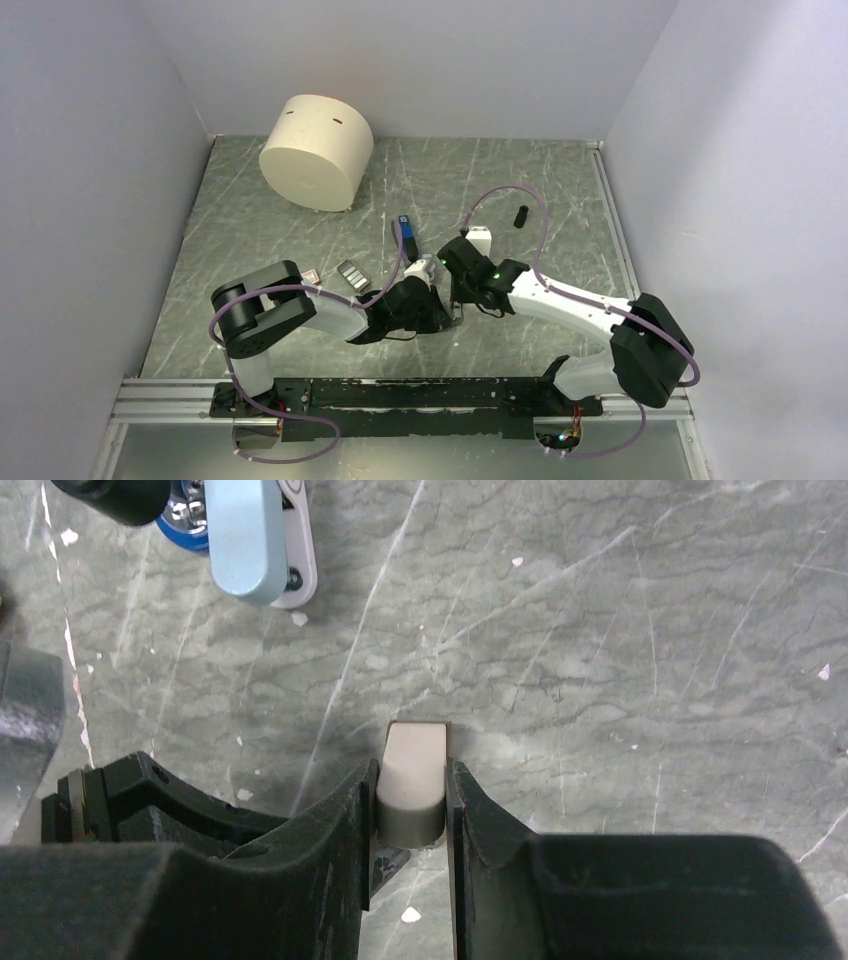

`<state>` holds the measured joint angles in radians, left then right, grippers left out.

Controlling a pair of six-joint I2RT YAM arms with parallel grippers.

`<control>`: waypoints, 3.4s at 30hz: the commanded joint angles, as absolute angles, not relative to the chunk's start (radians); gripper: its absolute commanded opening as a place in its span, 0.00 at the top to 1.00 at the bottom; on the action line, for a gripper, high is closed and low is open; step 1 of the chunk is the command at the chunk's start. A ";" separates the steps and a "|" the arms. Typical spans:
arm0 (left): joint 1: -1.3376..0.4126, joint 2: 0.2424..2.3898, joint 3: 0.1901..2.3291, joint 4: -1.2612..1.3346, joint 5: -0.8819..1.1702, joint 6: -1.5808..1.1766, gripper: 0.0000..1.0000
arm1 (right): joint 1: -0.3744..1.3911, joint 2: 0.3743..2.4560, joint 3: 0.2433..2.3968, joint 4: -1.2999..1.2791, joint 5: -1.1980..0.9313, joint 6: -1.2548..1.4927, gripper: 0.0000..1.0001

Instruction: Load the staples into the stapler

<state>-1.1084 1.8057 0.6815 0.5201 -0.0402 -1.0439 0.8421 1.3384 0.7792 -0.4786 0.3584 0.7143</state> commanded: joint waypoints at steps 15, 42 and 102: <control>-1.098 1.839 0.667 0.405 -0.114 -1.003 0.87 | 0.874 1.361 0.705 -0.604 0.152 0.774 0.87; -1.014 1.629 0.555 0.456 -0.058 -1.011 0.77 | 0.874 1.469 0.666 -0.532 0.231 0.775 0.83; -1.017 0.478 1.370 -1.135 -0.903 -0.535 0.03 | 0.871 0.769 1.211 -0.944 0.937 0.567 0.00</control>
